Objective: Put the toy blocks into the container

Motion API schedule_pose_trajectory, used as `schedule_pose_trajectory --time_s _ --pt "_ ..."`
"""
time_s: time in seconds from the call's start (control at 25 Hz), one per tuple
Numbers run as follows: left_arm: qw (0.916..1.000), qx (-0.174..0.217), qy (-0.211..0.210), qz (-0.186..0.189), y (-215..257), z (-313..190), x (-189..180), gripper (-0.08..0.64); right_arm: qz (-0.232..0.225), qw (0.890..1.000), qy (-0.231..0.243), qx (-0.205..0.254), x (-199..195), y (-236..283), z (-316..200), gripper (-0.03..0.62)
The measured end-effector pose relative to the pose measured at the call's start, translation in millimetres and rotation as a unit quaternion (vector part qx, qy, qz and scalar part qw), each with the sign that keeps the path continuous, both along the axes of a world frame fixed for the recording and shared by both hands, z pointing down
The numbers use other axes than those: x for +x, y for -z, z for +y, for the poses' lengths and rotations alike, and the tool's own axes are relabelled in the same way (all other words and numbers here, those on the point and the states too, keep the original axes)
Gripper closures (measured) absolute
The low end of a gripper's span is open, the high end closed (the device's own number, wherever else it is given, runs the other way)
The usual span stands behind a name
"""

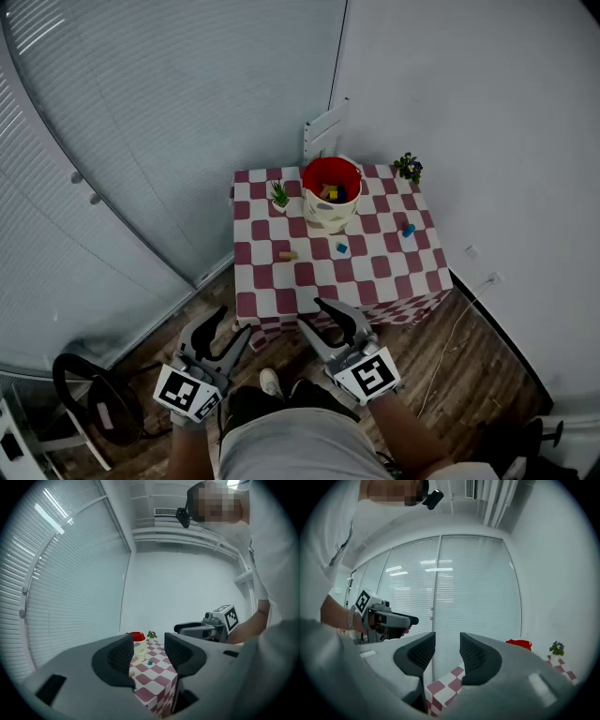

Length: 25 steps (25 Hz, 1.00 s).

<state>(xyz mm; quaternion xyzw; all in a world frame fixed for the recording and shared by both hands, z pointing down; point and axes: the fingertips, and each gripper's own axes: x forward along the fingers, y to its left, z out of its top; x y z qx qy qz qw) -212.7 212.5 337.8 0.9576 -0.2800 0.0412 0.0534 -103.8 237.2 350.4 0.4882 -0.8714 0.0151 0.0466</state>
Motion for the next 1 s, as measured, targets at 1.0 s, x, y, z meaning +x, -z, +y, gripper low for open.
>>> schedule_pose_trajectory --time_s 1.0 --pt "0.9974 -0.060 -0.040 0.000 -51 -147 -3 0.376 0.008 0.999 -0.019 -0.047 -9 -42 -158 0.425"
